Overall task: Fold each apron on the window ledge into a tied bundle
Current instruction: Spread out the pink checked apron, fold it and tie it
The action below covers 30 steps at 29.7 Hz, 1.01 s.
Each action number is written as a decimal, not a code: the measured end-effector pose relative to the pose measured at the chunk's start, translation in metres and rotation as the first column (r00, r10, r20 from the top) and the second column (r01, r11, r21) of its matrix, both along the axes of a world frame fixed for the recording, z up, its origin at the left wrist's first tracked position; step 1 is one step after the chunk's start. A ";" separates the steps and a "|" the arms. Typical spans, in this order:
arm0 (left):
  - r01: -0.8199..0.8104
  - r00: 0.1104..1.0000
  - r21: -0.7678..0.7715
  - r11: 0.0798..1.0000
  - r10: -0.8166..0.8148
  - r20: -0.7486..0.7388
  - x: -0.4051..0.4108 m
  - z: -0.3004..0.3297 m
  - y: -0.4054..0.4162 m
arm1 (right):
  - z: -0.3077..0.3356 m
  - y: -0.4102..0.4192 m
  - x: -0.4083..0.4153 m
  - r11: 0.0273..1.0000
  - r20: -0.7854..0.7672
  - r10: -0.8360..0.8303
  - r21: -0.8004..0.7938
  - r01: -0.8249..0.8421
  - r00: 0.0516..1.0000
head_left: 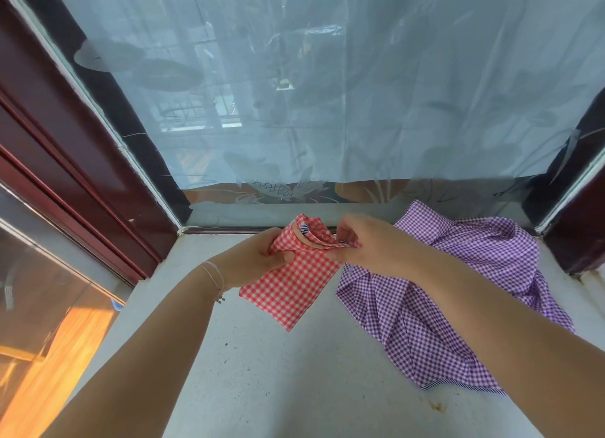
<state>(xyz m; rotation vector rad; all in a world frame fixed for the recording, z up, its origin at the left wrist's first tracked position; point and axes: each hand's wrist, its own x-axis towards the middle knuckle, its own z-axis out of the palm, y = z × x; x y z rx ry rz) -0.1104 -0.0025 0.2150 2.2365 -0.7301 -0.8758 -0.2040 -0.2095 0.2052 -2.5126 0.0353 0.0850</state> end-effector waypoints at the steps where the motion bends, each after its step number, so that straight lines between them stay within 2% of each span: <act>1: 0.011 1.000 0.013 1.000 -0.011 -0.014 -0.001 0.000 0.000 | 0.002 -0.002 0.001 1.000 -0.059 0.024 0.008 -0.024 0.998; 5: 0.025 0.998 0.012 1.000 -0.024 -0.063 -0.003 -0.002 0.000 | 0.005 -0.014 0.002 0.998 -0.075 0.056 -0.014 -0.057 0.996; 9: -0.056 0.996 0.008 0.998 0.056 -0.075 0.001 -0.008 0.001 | 0.003 -0.023 -0.001 1.000 -0.019 0.018 0.026 -0.018 1.000; 11: -0.101 0.993 0.010 0.995 0.101 -0.058 0.003 -0.013 0.001 | 0.002 -0.027 -0.002 0.996 0.021 -0.026 0.089 0.024 0.999; 14: -0.149 0.989 0.031 0.988 0.150 -0.008 0.004 -0.017 -0.002 | 0.000 -0.035 -0.004 0.993 0.072 -0.084 0.093 0.078 0.994; 17: -0.281 0.952 -0.040 0.959 0.273 -0.137 0.004 -0.018 -0.002 | -0.003 -0.041 -0.004 0.989 0.135 -0.135 0.084 0.125 0.982; 21: -0.462 0.831 -0.062 0.885 0.408 -0.378 0.004 -0.020 -0.004 | -0.003 -0.036 -0.007 0.970 0.277 -0.190 0.201 0.137 0.942; 24: -0.613 0.706 -0.051 0.789 0.517 -0.484 0.002 -0.021 -0.008 | -0.005 -0.030 -0.013 0.985 0.357 -0.137 0.144 0.090 0.924; 25: -0.644 0.688 -0.072 0.762 0.536 -0.489 0.003 -0.022 -0.008 | -0.006 -0.027 -0.014 0.991 0.368 -0.101 0.120 0.061 0.924; 28: -0.668 0.709 -0.177 0.722 0.548 -0.444 0.006 -0.024 -0.011 | -0.006 -0.016 -0.020 0.998 0.435 0.045 -0.063 -0.020 0.899; 30: -0.640 0.751 -0.218 0.737 0.540 -0.379 0.003 -0.023 -0.016 | -0.009 -0.008 -0.021 0.971 0.468 0.183 -0.226 -0.083 0.865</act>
